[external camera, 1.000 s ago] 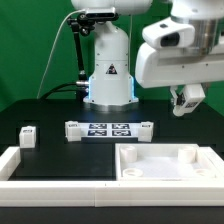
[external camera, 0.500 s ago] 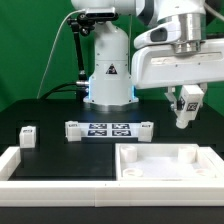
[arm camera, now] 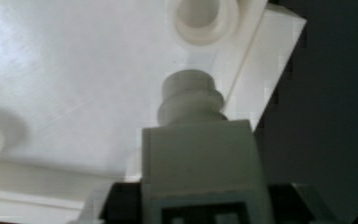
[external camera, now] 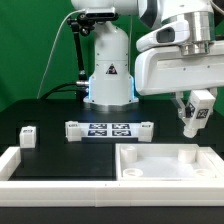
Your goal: Assemble one leg
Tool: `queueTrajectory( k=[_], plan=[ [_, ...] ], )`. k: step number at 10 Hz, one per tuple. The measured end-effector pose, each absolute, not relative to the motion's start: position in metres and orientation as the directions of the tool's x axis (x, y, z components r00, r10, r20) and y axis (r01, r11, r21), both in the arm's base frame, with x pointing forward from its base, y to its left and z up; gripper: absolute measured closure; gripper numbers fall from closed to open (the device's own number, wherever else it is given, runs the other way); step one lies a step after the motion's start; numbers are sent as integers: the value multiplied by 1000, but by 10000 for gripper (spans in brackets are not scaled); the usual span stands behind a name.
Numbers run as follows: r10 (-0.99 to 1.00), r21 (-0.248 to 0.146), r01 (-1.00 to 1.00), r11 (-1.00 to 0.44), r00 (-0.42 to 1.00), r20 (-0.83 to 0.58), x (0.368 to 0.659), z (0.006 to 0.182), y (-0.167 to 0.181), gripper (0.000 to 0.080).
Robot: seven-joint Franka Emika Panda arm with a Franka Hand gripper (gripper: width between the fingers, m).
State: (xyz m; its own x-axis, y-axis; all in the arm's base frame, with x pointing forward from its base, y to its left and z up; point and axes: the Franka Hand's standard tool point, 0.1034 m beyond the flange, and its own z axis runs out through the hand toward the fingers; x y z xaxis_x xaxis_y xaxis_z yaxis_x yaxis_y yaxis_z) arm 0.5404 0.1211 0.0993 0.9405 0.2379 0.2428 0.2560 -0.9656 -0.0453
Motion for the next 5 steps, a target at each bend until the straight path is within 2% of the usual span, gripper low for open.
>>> queueTrajectory(
  k=[5],
  plan=[
    [253,-41,270,-962,937,241,541,98,118,509]
  ],
)
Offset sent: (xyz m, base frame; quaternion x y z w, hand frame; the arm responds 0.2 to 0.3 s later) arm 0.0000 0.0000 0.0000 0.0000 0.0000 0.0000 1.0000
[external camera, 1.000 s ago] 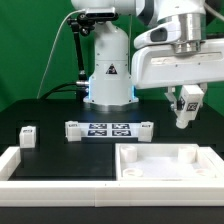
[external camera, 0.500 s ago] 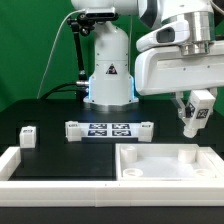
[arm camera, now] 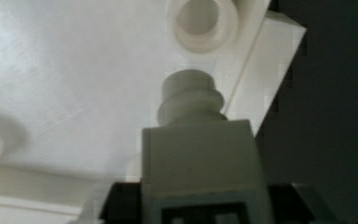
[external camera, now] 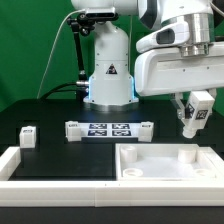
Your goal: Assemble one leg
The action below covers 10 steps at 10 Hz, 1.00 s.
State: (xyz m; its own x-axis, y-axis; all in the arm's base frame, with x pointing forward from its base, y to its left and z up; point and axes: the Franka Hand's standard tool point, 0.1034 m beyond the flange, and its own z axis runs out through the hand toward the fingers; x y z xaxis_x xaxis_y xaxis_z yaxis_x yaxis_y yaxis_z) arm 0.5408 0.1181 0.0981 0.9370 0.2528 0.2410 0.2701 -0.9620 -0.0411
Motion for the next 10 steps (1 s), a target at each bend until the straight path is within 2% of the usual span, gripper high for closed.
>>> queueTrajectory(
  k=[1,3,6,8,9,10],
  plan=[
    [252,-43,269,-962,938,237,550,99,117,509],
    [271,-43,291,-956,928,257,587,100,120,509],
    [262,-38,289,-956,908,326,618,95,122,509],
    [256,-23,288,-957,882,396,623,96,120,509],
    [251,7,287,-958,826,504,624,97,116,509],
    [250,6,285,-958,827,503,618,90,115,509]
  ],
)
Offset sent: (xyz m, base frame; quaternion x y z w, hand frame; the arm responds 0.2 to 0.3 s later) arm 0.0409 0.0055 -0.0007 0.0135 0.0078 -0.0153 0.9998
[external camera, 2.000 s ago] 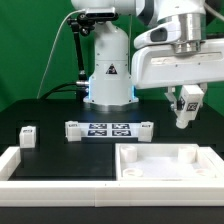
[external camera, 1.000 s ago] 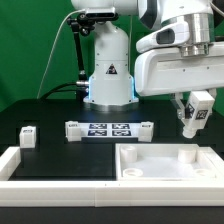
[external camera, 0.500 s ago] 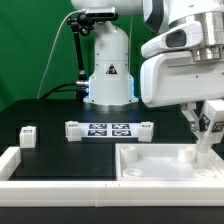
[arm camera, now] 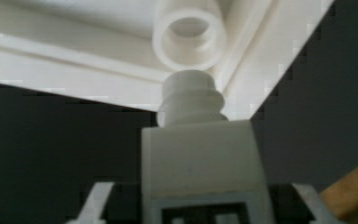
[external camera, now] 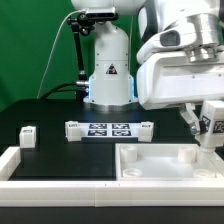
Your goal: Assemble one leg
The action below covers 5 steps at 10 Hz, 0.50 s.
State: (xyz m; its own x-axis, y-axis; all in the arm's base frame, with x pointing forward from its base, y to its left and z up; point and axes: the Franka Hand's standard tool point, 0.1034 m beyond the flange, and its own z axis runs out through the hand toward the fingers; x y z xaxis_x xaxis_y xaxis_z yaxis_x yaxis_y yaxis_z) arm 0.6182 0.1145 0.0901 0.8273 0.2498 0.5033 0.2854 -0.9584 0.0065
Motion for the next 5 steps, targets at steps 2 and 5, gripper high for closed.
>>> queueTrajectory(
  k=[2,5],
  plan=[
    [256,12,290,-957,826,502,620,88,111,509],
    [256,11,290,-957,828,500,621,84,111,509]
  ],
)
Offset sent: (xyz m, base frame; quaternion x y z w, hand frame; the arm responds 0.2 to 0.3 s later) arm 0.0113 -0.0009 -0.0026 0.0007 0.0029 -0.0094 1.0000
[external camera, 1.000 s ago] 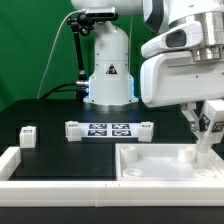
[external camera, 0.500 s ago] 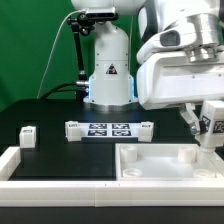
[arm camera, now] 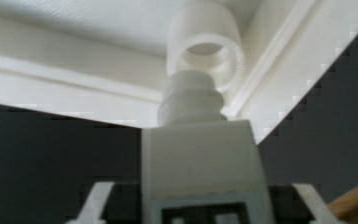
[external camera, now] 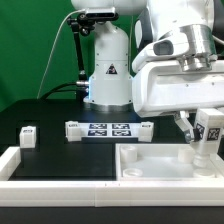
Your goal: Assemble one leg
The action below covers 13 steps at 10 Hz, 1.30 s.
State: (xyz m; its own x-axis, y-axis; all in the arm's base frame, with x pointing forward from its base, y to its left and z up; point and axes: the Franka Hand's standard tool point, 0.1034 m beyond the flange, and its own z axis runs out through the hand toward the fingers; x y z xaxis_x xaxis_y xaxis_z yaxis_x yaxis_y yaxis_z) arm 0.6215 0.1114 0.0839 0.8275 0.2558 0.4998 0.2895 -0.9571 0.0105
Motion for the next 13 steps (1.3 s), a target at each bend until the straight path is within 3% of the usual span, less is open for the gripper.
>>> queueTrajectory(
  k=[8,13],
  plan=[
    [254,2,292,-956,830,496,613,55,119,509],
    [246,9,285,-958,810,533,615,55,117,509]
  ],
)
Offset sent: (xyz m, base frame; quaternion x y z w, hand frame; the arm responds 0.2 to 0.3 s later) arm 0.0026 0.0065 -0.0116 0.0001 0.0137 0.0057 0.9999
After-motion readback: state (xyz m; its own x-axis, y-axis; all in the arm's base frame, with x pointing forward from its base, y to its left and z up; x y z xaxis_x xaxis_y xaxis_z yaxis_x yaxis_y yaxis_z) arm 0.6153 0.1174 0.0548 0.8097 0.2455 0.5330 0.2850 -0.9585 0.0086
